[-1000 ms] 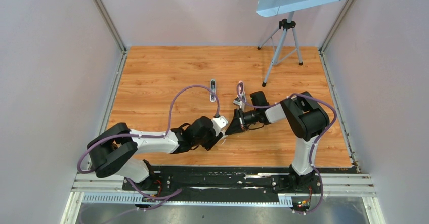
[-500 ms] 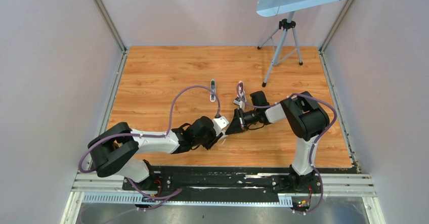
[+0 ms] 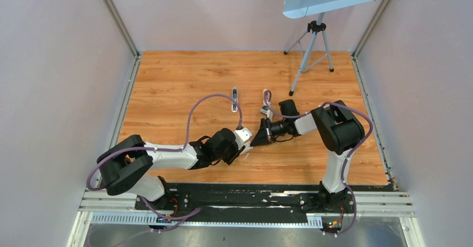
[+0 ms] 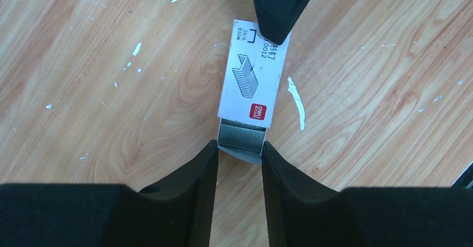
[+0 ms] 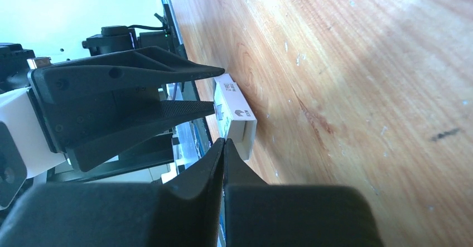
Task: Load the staples into the stapler
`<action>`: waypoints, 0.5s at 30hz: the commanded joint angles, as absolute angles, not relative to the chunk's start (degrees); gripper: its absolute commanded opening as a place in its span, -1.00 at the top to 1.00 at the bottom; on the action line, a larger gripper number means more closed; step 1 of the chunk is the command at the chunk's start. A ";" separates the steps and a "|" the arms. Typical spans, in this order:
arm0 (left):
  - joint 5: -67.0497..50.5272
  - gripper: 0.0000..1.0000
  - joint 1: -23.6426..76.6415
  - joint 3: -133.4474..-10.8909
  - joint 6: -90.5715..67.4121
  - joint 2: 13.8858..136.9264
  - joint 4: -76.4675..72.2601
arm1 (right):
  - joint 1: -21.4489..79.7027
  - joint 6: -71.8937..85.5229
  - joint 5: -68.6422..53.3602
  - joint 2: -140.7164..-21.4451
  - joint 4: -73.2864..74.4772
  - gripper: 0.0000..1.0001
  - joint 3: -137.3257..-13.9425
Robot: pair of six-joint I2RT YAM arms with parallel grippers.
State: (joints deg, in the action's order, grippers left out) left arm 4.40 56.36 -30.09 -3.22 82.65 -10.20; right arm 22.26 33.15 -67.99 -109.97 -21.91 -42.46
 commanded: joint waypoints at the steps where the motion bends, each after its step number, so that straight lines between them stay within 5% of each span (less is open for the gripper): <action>1: 5.05 0.33 56.01 -30.13 -3.52 83.17 -7.90 | 21.18 32.05 -69.08 -108.79 -22.25 0.94 -41.56; 15: 6.77 0.34 56.07 -30.56 -3.43 83.05 -7.17 | 16.48 32.23 -68.38 -104.72 -20.04 0.95 -39.23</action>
State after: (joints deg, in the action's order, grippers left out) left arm 5.28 56.36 -30.11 -3.46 82.65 -10.13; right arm 19.22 33.17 -67.90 -107.11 -21.52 -40.93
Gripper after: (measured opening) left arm 0.335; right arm 0.029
